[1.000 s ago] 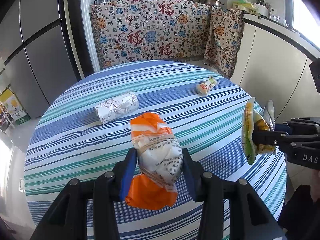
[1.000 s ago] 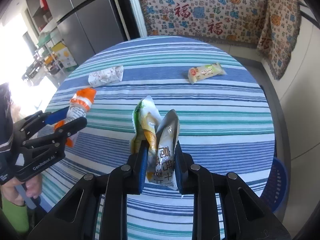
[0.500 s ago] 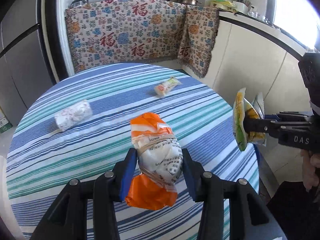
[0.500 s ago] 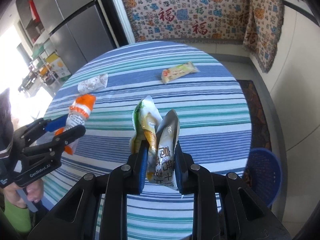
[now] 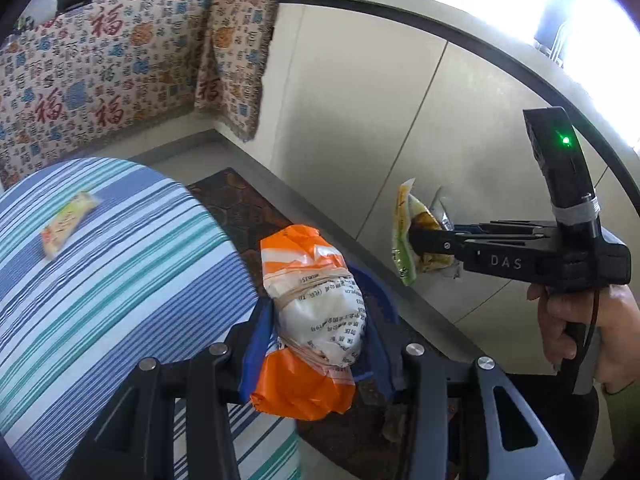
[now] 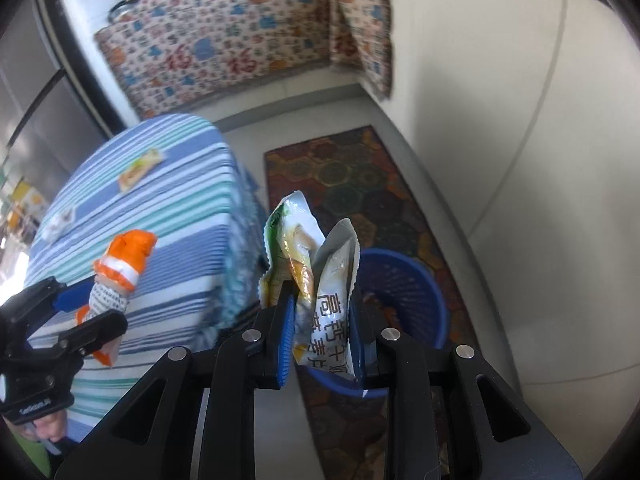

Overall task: Collect trash
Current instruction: 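Carry the orange-and-white bag and white snack bag to the blue basket and release both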

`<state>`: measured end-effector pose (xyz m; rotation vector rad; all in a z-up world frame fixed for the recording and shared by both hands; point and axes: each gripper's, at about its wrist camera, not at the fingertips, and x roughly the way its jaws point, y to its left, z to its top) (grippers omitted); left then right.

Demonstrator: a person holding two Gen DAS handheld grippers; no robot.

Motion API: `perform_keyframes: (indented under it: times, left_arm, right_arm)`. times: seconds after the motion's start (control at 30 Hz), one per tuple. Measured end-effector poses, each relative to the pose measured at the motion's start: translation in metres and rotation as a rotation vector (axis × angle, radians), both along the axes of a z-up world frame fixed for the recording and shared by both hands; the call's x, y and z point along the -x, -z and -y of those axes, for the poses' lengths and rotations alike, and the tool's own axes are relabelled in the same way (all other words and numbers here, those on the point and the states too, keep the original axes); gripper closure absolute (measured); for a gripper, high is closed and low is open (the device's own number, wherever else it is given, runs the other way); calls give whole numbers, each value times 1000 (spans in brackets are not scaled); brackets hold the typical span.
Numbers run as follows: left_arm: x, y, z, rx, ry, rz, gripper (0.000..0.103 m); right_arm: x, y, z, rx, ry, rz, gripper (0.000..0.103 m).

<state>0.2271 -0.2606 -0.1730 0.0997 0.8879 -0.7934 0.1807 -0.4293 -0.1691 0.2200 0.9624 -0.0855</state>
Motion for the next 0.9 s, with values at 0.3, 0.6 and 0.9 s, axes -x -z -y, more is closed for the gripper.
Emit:
perform_keyframes:
  times: [0.3, 0.6, 0.9]
  left_arm:
    - [-33, 49, 78, -46, 27, -66, 58]
    - [-53, 79, 121, -97, 45, -64, 55]
    - [-57, 78, 116, -86, -1, -59, 36]
  right_arm:
    - [-15, 45, 63, -63, 110, -80, 80]
    - [-25, 76, 99, -132, 171, -119, 74]
    - [-10, 69, 121, -188, 213, -10, 45]
